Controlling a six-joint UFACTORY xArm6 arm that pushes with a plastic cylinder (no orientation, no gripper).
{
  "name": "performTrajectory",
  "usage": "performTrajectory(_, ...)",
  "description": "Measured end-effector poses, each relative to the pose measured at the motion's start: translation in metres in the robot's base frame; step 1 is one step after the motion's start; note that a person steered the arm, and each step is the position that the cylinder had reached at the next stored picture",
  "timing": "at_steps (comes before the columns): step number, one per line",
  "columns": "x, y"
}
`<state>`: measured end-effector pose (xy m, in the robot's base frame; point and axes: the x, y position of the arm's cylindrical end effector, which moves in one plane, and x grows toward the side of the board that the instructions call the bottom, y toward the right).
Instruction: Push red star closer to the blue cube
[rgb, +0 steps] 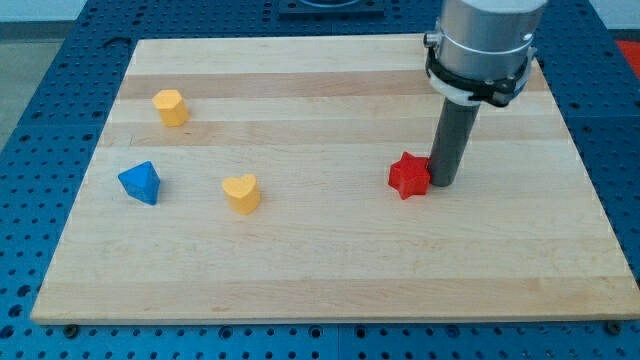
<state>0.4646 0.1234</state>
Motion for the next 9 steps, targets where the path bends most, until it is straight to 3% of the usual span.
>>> performTrajectory(2,0.052,-0.073)
performTrajectory(3,0.031,-0.088)
performTrajectory(5,-0.005,-0.011)
performTrajectory(7,0.03,-0.017)
performTrajectory(9,-0.043,0.029)
